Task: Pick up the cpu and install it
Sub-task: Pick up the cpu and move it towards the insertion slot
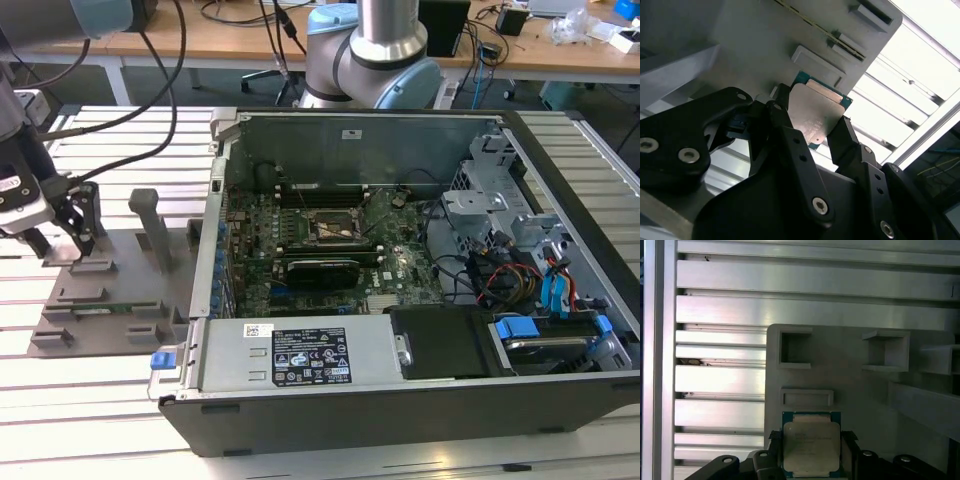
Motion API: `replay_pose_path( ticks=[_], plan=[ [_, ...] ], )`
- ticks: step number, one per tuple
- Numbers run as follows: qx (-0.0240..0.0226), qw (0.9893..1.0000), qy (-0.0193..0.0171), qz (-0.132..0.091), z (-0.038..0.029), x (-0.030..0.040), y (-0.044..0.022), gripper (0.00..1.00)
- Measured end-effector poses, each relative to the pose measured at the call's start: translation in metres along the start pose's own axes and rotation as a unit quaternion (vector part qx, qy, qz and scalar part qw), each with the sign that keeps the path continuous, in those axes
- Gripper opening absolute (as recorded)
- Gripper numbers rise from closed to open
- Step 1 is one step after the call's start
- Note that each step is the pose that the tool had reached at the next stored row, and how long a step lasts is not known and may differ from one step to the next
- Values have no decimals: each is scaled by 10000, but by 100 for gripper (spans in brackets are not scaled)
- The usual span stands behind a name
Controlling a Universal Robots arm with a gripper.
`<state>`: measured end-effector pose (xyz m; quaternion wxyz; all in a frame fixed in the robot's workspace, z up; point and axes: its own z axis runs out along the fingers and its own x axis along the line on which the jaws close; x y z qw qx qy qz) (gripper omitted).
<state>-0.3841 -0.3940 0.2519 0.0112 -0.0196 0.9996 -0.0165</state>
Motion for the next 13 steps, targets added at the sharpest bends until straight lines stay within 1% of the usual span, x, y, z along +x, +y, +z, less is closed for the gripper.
replay_pose_path(
  ticks=[13],
  plan=[
    [0, 10000, 0, 0, -110, -2, -4, 55]
  ],
)
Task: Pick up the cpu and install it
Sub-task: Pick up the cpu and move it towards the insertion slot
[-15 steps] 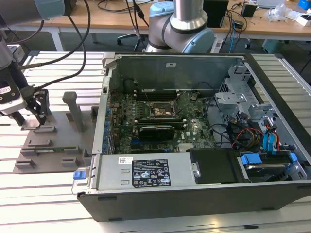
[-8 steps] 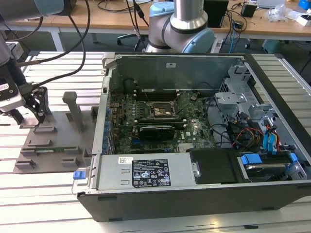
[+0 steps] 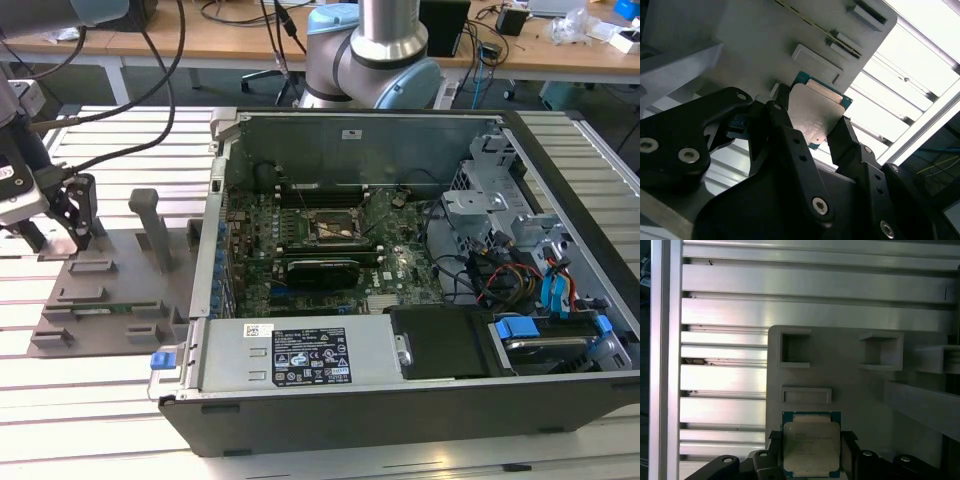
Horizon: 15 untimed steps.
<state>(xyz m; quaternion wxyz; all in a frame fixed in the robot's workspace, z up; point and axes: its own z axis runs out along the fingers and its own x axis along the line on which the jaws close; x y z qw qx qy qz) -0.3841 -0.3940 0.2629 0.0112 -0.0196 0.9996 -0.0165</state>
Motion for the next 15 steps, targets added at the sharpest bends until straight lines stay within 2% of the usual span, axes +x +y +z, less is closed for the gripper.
replay_pose_path(
  ticks=[15],
  plan=[
    [0, 10000, 0, 0, -111, -2, -4, 55]
  ],
)
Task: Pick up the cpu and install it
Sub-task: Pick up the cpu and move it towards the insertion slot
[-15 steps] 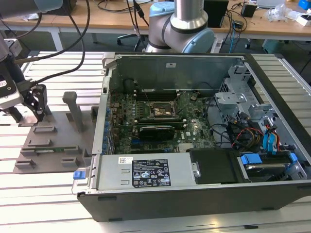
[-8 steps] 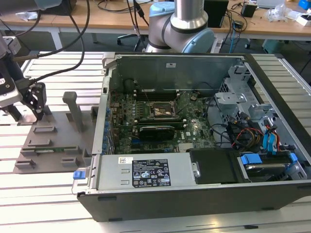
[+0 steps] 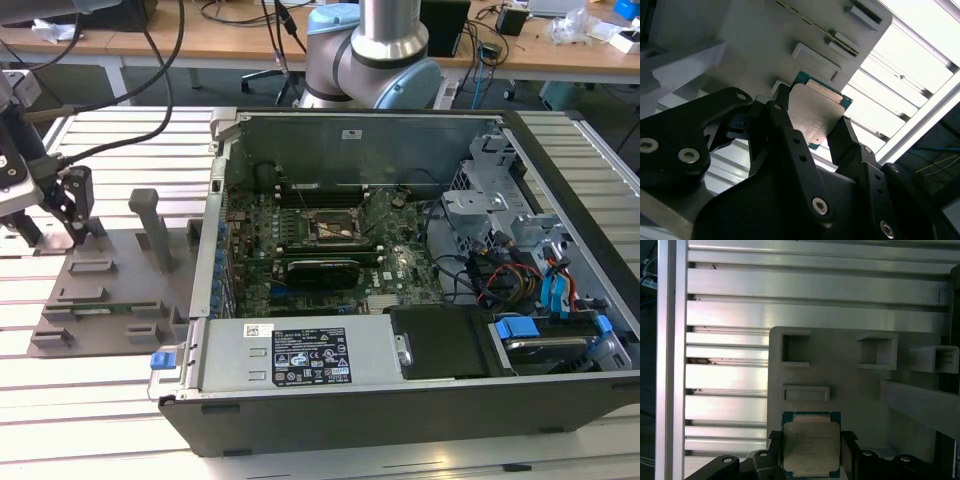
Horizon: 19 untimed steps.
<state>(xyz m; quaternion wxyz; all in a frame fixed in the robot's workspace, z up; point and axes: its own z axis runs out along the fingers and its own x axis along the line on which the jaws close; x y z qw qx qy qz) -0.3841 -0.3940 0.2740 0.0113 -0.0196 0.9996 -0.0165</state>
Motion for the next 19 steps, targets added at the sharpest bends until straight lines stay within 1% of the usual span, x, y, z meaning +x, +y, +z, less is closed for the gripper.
replay_pose_path(
  ticks=[13, 19],
  plan=[
    [0, 10000, 1, 0, -70, -1, -2, 55],
    [0, 10000, 0, 0, -87, -2, -3, 55]
  ],
)
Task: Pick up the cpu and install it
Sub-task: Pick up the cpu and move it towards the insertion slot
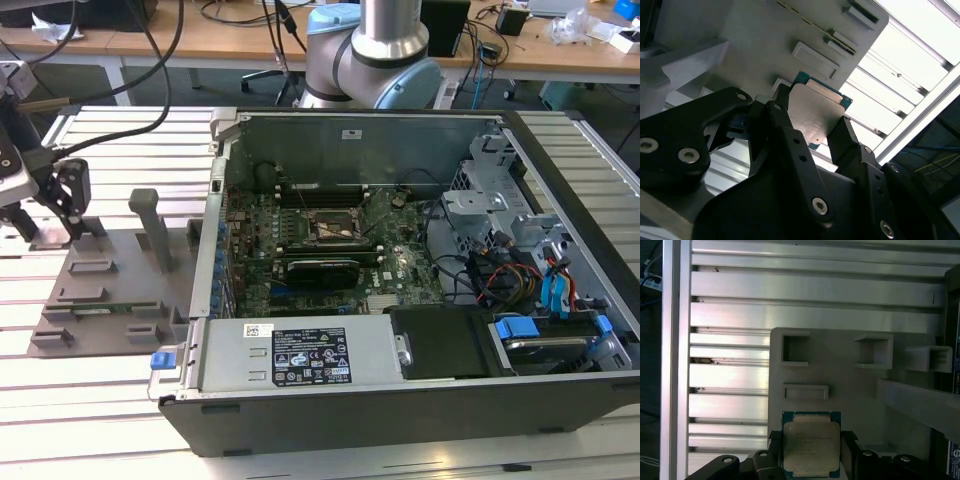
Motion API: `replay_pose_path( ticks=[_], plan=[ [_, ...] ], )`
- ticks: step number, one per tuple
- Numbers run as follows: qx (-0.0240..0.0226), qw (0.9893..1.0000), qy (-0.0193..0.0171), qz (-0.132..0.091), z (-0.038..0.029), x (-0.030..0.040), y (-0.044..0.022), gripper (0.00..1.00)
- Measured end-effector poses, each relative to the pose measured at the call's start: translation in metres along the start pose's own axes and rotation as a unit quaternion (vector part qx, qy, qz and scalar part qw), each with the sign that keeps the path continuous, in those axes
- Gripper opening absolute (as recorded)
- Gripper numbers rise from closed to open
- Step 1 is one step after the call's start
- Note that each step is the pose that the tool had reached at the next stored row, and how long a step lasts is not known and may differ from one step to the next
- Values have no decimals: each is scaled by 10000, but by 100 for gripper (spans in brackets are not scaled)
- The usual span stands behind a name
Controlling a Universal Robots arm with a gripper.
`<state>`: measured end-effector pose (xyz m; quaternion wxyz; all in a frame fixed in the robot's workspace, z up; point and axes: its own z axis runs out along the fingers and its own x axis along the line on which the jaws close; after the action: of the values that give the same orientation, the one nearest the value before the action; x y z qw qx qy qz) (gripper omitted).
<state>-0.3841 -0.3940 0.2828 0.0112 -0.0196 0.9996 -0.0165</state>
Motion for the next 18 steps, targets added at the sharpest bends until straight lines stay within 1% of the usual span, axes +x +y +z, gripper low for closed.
replay_pose_path(
  ticks=[13, 14, 16, 18],
  plan=[
    [0, 10000, 0, 0, -10, 0, 0, 55],
    [1, 10000, 1, 0, -14, 0, -1, 55],
    [0, 10000, 1, 0, -54, -1, -2, 55],
    [0, 10000, 0, 0, -66, -1, -2, 55]
  ],
)
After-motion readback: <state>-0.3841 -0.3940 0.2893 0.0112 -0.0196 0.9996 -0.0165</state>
